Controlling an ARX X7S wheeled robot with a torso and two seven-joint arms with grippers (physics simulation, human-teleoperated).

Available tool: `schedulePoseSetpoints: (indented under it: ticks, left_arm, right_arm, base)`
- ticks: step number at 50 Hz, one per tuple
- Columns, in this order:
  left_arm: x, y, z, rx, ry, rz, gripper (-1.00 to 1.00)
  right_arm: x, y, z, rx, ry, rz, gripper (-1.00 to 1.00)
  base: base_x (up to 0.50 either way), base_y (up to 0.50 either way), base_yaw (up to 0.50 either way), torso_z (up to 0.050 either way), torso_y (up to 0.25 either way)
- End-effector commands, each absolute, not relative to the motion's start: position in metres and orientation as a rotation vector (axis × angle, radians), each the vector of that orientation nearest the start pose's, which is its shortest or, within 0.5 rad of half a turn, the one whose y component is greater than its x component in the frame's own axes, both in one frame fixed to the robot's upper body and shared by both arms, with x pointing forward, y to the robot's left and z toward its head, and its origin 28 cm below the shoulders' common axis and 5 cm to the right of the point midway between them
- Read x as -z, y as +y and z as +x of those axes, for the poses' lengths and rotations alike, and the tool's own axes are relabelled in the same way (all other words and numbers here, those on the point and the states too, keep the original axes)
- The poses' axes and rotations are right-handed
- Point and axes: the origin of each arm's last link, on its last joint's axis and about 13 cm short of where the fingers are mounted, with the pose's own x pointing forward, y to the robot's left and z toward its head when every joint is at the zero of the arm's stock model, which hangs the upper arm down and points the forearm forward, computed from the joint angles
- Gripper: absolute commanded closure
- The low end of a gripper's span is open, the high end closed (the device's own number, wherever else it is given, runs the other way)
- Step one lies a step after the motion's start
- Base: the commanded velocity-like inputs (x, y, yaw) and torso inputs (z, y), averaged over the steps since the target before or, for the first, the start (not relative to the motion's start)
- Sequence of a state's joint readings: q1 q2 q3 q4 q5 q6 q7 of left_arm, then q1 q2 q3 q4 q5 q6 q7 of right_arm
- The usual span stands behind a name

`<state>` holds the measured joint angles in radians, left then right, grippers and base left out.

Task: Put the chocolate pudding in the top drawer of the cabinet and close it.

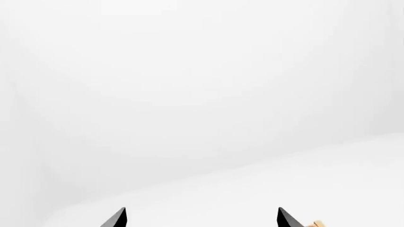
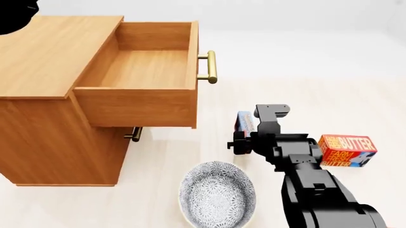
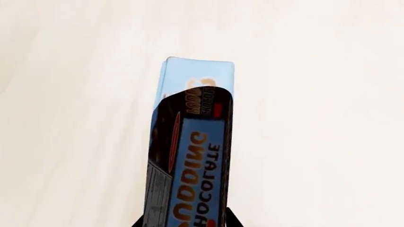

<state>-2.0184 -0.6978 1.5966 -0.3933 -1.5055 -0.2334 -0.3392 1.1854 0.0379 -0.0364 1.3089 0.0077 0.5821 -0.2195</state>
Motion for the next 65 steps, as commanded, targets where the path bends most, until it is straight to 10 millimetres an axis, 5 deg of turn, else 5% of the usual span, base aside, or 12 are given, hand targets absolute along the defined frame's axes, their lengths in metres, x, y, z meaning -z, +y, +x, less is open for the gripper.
schedulePoseSetpoints:
  ticks: [1,24,65]
  left_arm:
    - [-0.402,0.275,0.348,0.088,-0.234,0.164,-1.0]
    - [-0.402,0.273,0.347,0.097,-0.241,0.149,-1.0]
    - [-0.393,0.279,0.337,0.101,-0.241,0.152,-1.0]
  right_arm:
    - [-0.105,-0.114,0.392,-0.175,0.691,0.043,1.0]
    - [-0.135,-0.118,0.405,-0.169,0.606,0.013,1.0]
    - [-0.311,-0.122,0.426,-0.212,0.257,-0.102,1.0]
  base:
    - [0.0,0.0,0.0,0.0,0.25]
    - [0.0,0.0,0.0,0.0,0.25]
    - [0.0,0.0,0.0,0.0,0.03]
